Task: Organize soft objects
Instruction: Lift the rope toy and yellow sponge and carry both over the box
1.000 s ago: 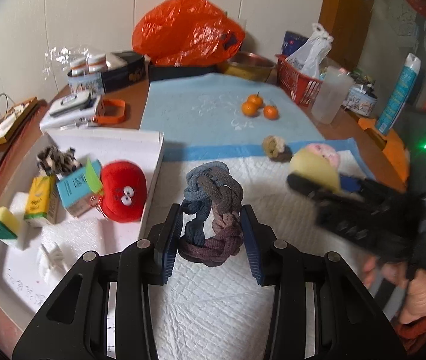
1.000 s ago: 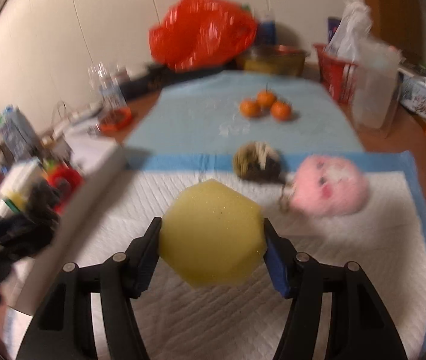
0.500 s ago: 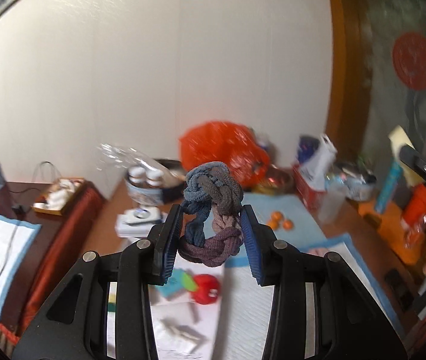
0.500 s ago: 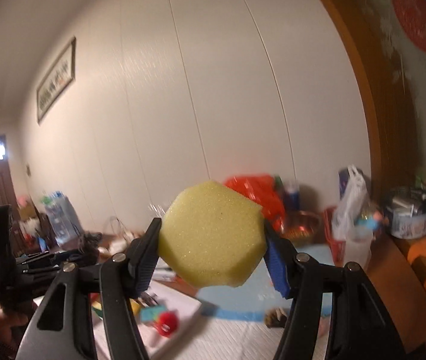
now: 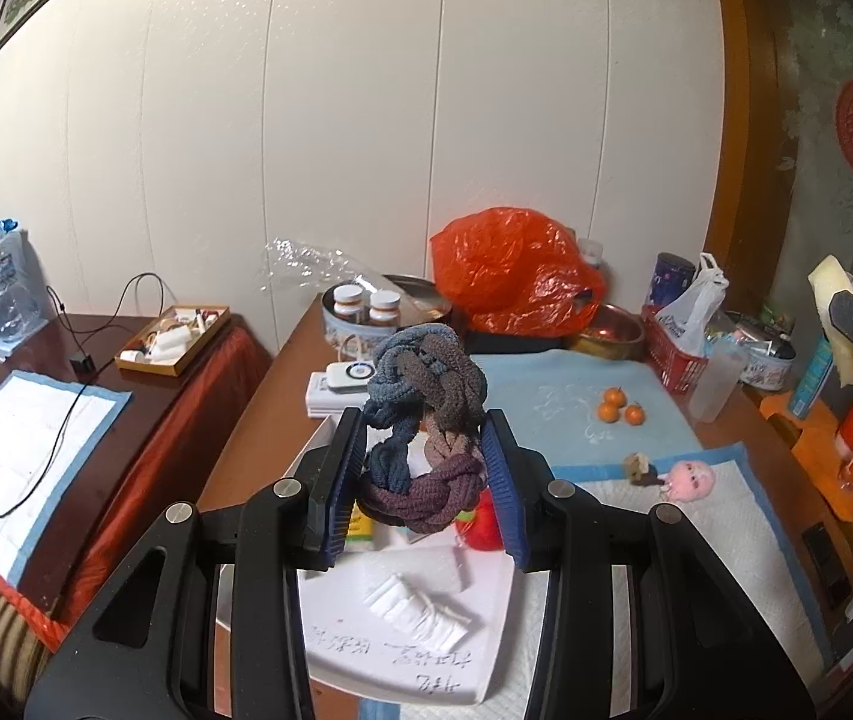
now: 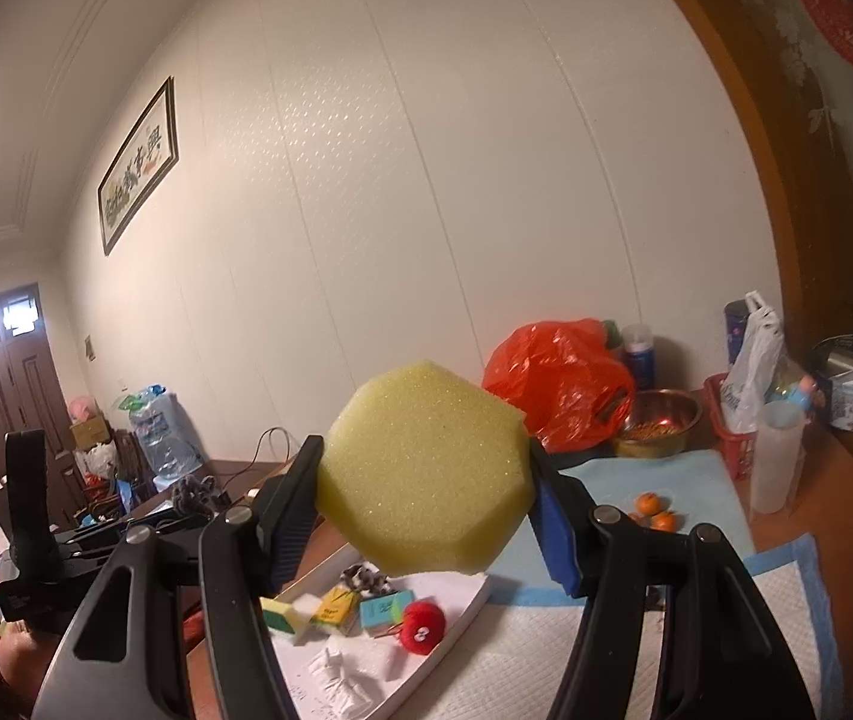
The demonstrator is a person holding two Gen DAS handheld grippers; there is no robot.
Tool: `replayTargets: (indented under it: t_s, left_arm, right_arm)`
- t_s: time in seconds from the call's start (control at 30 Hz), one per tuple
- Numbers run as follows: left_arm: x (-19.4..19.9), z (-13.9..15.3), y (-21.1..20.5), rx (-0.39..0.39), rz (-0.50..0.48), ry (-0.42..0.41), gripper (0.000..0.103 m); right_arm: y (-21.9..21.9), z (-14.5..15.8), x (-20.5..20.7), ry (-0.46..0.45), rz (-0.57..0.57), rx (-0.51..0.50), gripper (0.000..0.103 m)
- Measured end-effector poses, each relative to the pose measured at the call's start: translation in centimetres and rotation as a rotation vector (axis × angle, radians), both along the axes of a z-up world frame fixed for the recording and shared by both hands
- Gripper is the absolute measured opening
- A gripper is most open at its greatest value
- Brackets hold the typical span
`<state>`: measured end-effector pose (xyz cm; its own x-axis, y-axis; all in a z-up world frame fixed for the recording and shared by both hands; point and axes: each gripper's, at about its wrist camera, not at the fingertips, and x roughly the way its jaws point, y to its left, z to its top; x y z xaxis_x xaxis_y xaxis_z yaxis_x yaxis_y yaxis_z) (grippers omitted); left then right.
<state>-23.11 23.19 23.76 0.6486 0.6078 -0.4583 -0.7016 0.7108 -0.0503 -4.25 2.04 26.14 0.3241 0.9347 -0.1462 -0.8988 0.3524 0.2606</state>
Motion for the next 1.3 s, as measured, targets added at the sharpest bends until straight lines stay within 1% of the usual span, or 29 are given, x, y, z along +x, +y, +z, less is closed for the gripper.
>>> replayTargets:
  t_s: [0.2,0.43,1.3]
  left_arm:
    - [-1.2,-0.2,0.7,0.003,0.006,-0.001,0.039]
    - [-1.7,-0.2,1.6,0.005,0.010,0.001,0.039]
    - [-2.9,-1.8,3.2,-0.037,-0.006,0.000,0.039]
  right_arm:
    - [1.2,-0.3,-1.3,-0.006,0.012,-0.015,0.064]
    - [2.4,-0.6,-2.1,-0.006,0.023,-0.027,0.064]
    - [5.6,-1.7,-4.8,-0.006,0.051,-0.110,0.065]
